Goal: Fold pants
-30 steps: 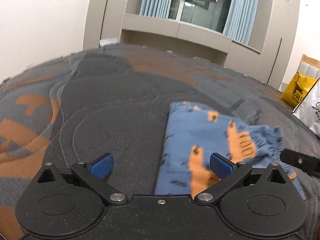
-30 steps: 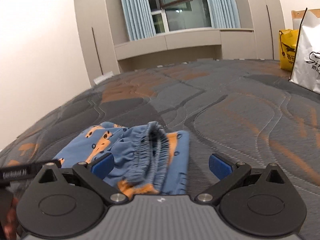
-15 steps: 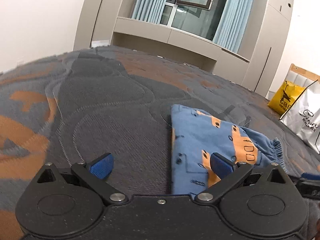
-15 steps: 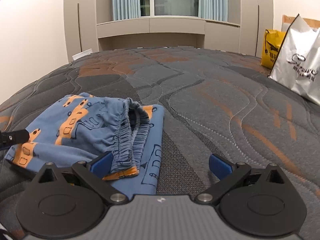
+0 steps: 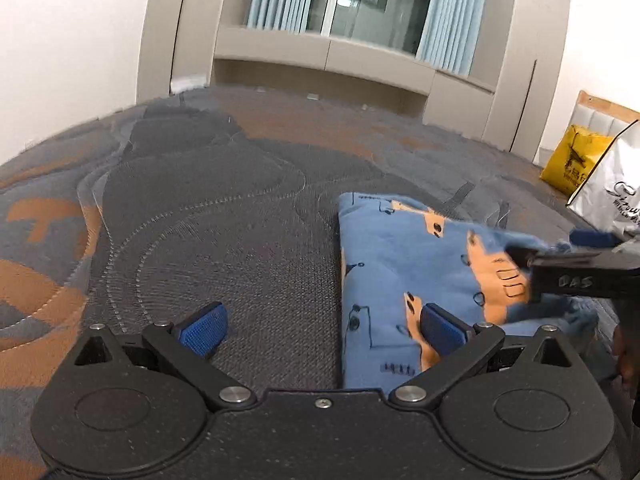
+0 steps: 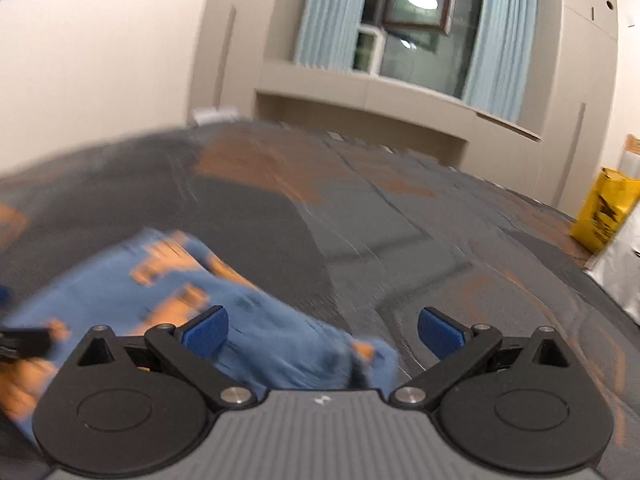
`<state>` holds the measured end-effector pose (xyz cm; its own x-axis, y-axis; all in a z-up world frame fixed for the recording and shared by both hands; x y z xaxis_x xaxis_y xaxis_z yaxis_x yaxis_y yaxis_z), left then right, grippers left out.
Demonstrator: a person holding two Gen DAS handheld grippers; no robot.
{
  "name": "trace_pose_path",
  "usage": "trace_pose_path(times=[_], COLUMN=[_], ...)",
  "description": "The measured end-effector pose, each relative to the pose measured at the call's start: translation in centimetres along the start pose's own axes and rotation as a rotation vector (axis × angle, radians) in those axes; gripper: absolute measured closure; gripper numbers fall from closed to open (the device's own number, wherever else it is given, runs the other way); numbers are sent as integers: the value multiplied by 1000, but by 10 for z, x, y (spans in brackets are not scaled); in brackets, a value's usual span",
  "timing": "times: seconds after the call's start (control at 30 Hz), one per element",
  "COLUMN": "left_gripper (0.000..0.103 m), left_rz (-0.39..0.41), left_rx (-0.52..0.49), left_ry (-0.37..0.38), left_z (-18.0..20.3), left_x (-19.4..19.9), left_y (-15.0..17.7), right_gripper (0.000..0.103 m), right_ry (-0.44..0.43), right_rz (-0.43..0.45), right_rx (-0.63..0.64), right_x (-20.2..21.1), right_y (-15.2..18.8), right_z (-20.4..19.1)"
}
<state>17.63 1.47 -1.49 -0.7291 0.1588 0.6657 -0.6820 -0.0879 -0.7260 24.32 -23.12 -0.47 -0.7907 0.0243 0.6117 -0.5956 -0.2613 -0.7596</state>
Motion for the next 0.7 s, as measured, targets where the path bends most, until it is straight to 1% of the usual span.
trace_pose_path(times=[0.03, 0.07, 0.1, 0.2, 0.3, 0.37, 0.5, 0.57, 0.63, 0.7], left_gripper=[1, 1, 1, 1, 1, 1, 1, 1, 1, 1], left_rz=[-3, -5, -7, -16, -7, -8, -15, -32, -24, -30], left_rx=[3, 10, 19, 20, 14, 31, 32, 29, 35, 35], left_ry=[-3, -2, 2, 11, 12, 13, 26, 39, 32, 16], left_z=[-1, -2, -4, -6, -9, -11, -14, -15, -17, -17], left_x=[2, 4, 5, 10, 13, 15, 21, 23, 24, 20], left_y=[1, 2, 4, 9, 18, 18, 19, 16, 11, 9], right_gripper=[0, 0, 0, 0, 0, 0, 0, 0, 0, 0], right_ry=[34, 40, 18, -86, -145, -157, -108, -101, -99, -60], right_rz=[-19, -25, -26, -32, -45, -51, -21, -7, -14, -40], right_rx=[-16, -46, -88, -236, -318, -324, -308, -293, -263, -233], right_x=[-4, -6, -5, -1, -5, -6, 13, 23, 29, 30], right_y=[6, 12, 18, 34, 40, 40, 40, 42, 48, 56], right_z=[4, 12, 20, 48, 67, 68, 63, 57, 51, 45])
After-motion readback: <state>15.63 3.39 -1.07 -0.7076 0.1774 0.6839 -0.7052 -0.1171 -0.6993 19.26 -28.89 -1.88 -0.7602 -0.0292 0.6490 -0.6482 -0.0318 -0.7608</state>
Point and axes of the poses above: each gripper's, at about its wrist camera, not at the fingertips, and x roughly against the way its jaws point, z to its right, y to its underside, the point moved 1 cm from there along -x, roughly the way its jaws point, and after that the axes turned 11 degrees about -z, right-handed, at the moved point
